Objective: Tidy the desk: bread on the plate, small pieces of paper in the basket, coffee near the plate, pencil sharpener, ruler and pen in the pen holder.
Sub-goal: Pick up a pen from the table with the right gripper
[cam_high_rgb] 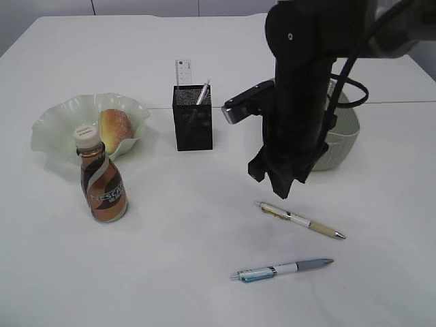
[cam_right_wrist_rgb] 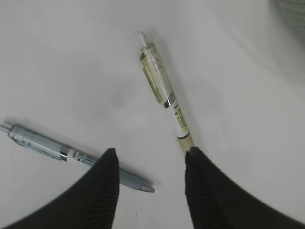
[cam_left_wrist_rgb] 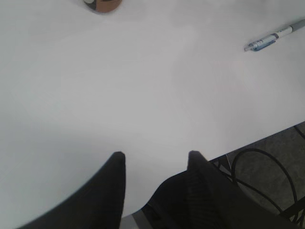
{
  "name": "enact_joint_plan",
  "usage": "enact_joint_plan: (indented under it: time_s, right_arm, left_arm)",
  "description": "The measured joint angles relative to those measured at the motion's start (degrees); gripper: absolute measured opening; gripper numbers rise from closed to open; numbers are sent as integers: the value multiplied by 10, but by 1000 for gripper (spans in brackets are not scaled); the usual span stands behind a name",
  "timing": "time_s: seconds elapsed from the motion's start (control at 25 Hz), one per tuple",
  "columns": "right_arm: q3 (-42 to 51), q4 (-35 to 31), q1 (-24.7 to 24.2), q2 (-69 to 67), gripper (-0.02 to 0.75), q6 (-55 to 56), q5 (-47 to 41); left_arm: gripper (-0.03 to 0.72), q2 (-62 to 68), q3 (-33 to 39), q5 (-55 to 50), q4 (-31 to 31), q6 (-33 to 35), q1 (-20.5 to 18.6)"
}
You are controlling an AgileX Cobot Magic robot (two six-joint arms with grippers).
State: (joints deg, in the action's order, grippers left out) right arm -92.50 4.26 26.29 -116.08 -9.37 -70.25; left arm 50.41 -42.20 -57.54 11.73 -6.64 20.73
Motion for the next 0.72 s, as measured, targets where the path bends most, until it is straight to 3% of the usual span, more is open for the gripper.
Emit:
enact_joint_plan:
  time_s: [0.72]
  right_arm:
    - [1,0,-1,-69,335,-86,76]
  left_arm:
    - [316,0,0,2,-8,0,0]
